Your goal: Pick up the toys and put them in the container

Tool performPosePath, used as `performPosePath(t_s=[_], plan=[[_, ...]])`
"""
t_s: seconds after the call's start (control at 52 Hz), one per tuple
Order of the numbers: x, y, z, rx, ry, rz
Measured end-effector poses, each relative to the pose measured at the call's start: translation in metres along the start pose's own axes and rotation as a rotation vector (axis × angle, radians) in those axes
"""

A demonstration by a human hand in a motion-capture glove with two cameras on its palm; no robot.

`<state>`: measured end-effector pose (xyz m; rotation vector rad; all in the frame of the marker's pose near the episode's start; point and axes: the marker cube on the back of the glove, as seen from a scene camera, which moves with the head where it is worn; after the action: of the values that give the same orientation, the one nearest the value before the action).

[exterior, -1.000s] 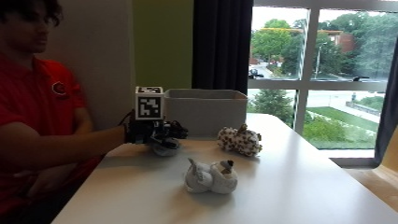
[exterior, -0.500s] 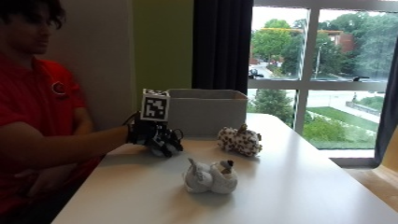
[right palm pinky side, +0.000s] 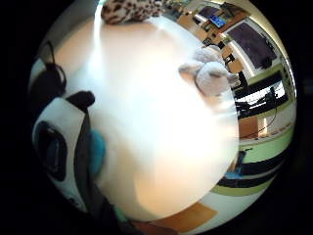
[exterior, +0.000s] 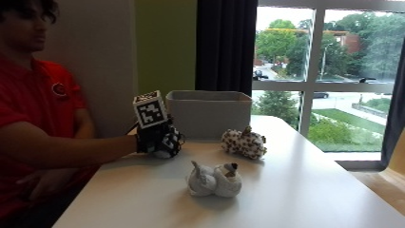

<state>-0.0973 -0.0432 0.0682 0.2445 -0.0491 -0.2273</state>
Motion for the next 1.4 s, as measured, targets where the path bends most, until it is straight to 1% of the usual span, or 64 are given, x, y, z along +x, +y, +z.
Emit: performPosePath(t_s=[0.192,0.365,0.481,0.615,0.692,0.75,0.788,0.865,0.904,0.942,1.019,1.057,1.192,1.404], plan=[[0.018,-0.009,-0.007,0.015,-0.095,0.056],[0.022,-0.016,-0.025,0.039,-0.088,0.034],[0.019,-0.032,-0.055,0.044,-0.088,0.014],[0.009,-0.056,-0.094,0.06,-0.057,-0.055],[0.0,-0.075,-0.117,0.082,-0.052,-0.059],[-0.004,-0.089,-0.134,0.102,-0.031,-0.102],[-0.011,-0.101,-0.145,0.111,-0.03,-0.097],[-0.026,-0.129,-0.158,0.123,0.021,0.019],[-0.034,-0.14,-0.163,0.13,0.038,0.04],[-0.044,-0.148,-0.167,0.134,0.028,0.014],[-0.063,-0.159,-0.17,0.115,0.004,-0.102],[-0.074,-0.164,-0.17,0.104,-0.016,-0.135],[-0.118,-0.186,-0.167,0.099,-0.04,-0.168],[-0.173,-0.212,-0.156,0.037,-0.12,-0.213]])
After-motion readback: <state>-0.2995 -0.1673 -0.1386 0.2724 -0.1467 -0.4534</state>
